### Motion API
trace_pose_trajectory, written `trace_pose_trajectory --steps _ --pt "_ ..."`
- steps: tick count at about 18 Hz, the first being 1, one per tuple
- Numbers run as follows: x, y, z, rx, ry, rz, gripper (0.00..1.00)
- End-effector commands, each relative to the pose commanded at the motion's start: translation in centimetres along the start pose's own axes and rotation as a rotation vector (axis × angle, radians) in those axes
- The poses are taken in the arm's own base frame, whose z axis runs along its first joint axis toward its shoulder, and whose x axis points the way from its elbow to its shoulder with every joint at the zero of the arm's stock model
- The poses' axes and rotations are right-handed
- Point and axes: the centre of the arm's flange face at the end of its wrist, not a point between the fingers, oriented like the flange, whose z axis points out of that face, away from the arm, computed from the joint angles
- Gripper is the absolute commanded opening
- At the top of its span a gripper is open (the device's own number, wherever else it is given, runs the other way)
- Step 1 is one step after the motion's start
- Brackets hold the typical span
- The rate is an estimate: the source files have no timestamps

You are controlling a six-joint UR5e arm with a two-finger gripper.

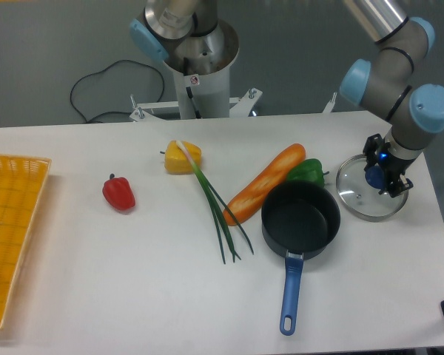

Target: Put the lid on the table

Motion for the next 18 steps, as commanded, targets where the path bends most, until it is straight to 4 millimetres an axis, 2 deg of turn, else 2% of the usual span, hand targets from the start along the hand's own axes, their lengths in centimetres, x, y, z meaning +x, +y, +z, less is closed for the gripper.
trace_pose_trajectory --steps 16,18 --pt "-0.11 0.06 0.41 0.002 0.004 0.0 0.64" --pt "-0.11 0.06 0.41 0.002 0.004 0.0 0.67"
